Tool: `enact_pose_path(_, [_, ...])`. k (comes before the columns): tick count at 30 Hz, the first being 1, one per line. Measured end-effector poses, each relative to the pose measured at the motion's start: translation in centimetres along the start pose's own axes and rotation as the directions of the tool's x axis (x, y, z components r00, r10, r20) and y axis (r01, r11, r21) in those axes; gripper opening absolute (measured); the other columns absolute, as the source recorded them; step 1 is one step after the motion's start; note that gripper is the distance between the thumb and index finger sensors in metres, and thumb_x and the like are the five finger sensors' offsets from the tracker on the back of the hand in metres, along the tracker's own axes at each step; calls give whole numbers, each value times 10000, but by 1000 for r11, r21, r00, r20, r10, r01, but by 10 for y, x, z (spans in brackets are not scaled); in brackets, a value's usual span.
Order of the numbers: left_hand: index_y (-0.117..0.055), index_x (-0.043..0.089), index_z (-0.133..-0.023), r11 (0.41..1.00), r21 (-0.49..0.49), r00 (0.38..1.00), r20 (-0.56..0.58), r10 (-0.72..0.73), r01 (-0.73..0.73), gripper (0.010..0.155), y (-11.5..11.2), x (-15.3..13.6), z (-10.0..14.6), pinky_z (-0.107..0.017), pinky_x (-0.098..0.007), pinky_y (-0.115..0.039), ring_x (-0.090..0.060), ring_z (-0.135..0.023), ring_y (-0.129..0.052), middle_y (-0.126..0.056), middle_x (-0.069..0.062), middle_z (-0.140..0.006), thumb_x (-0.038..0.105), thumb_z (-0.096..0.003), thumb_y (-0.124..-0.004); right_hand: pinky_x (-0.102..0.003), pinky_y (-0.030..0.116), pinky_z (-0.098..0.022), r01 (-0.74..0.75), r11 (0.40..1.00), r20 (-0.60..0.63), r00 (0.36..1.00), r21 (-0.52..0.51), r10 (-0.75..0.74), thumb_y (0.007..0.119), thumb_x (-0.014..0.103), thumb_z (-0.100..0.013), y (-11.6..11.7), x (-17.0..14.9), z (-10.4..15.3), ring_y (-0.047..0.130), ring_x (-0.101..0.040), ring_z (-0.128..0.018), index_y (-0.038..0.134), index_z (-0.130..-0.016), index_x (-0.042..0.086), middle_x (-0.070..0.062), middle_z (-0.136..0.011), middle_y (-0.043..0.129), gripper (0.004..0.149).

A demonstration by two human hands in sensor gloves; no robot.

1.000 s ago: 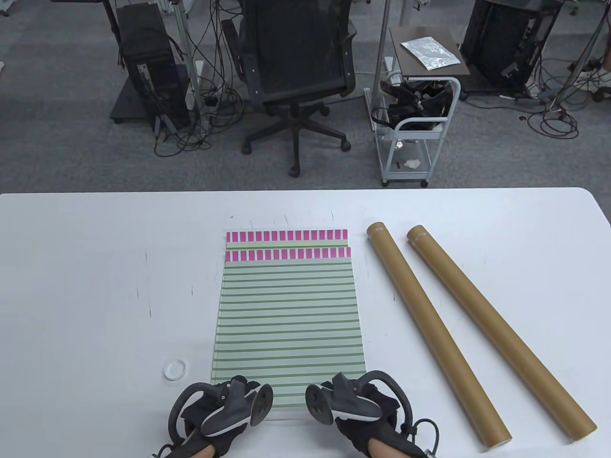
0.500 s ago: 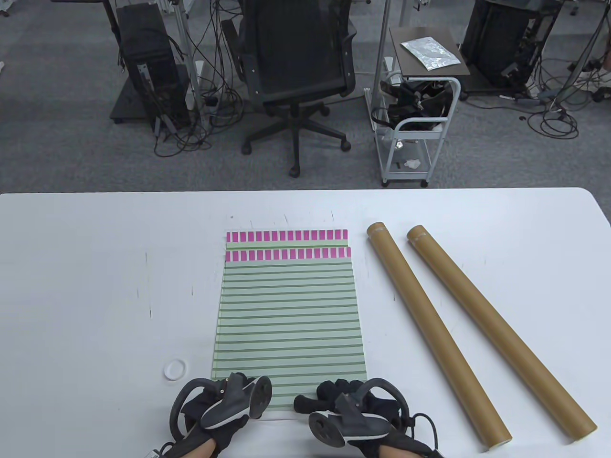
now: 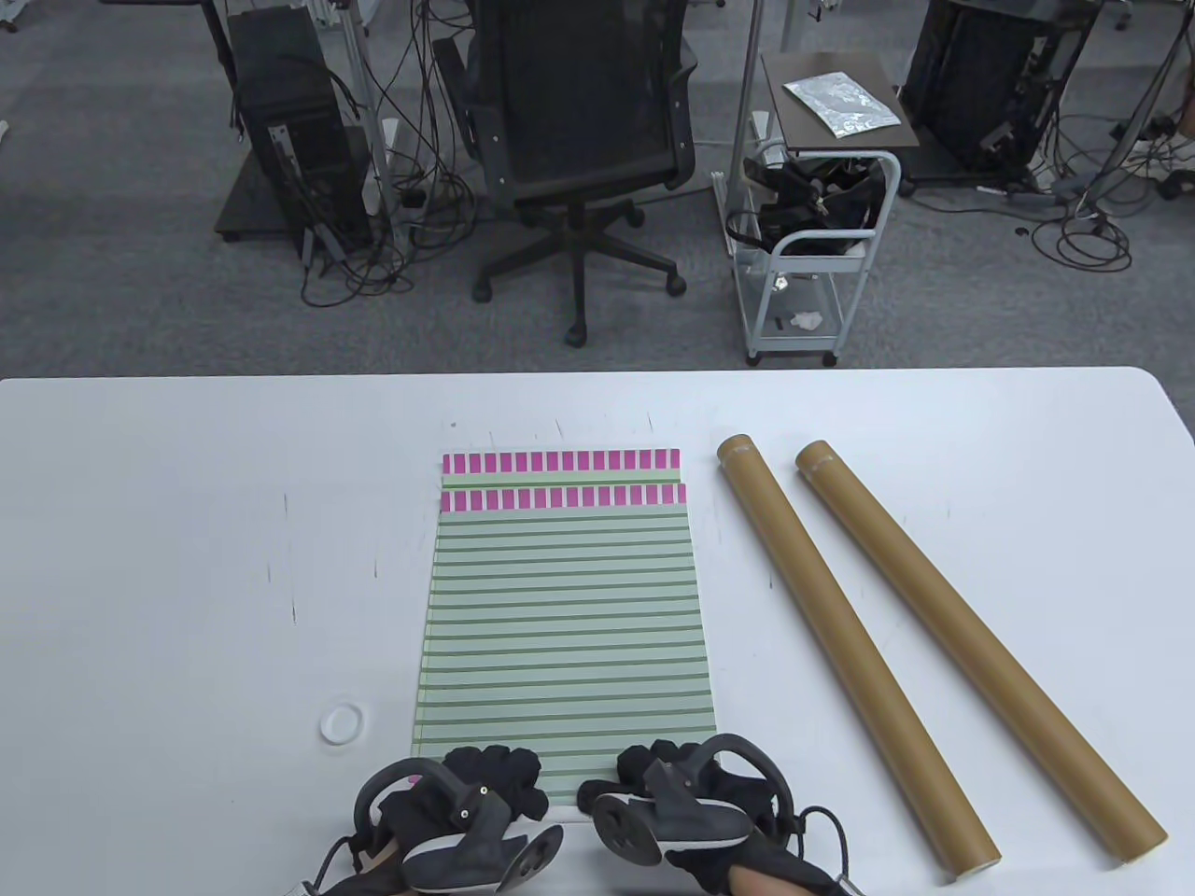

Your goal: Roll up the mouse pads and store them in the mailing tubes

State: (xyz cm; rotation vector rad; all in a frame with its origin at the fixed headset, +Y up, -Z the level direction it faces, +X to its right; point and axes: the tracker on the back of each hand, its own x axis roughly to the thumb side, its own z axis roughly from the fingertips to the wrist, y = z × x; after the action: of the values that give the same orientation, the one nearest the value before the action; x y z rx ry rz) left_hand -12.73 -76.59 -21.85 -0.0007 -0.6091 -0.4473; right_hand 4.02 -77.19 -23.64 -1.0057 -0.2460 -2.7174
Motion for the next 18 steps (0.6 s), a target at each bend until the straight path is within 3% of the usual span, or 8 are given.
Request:
enact_pose_path(4, [-758,452,-747,998,-24,998,1,-59,59,377,5,7,0,-451,-178,-833,-11,-581,-899,-786,187,-815,381,-381,-817,-408,689,-617,42,999,-11,999,-1,-42,682,185,-473,4,-1,1,726,-160,-657,461,-947,482,16,-886,492,601])
enact_pose_path(7, [-712,404,-838,996,-81,999,36,-30,33,518,4,7,3,-625,-281,-824,-44,-725,-921,-778,147,-891,547,-340,-737,-409,685,-616,14,1000,-5,1000,8,-14,673,184,-473,3,2,-1,717,-159,-652,417,-947,467,12,-883,469,608])
enact_pose_path(11, [-722,404,-822,995,-87,999,-22,49,-51,562,1,2,-2,-581,-281,-841,-62,-687,-948,-828,134,-855,570,-286,-757,-405,699,-606,7,1000,-1,1000,-11,-7,686,184,-470,3,2,-1,736,-157,-638,466,-930,424,23,-869,514,563])
enact_pose_path(14, [-757,411,-767,994,-64,994,-63,85,-89,534,0,-1,-5,-542,-263,-861,-49,-625,-978,-875,141,-786,550,-252,-777,-402,730,-585,63,998,-8,998,-29,-64,717,209,-464,-1,-4,0,783,-158,-618,562,-912,411,55,-819,651,516])
enact_pose_path(16, [-811,406,-713,997,-28,994,-82,67,-69,437,2,0,-7,-484,-243,-895,-41,-567,-1021,-930,145,-721,505,-287,-805,-418,739,-581,125,992,-3,992,-4,-125,706,282,-466,-1,-8,1,804,-186,-623,594,-921,383,42,-812,709,479])
enact_pose_path(18, [-841,400,-677,999,-15,995,-95,31,-32,421,5,3,-8,-440,-238,-912,-42,-525,-1049,-966,140,-676,508,-271,-816,-430,734,-575,164,986,4,986,29,-164,755,397,-433,-3,-10,1,807,-221,-636,603,-949,356,17,-835,724,540])
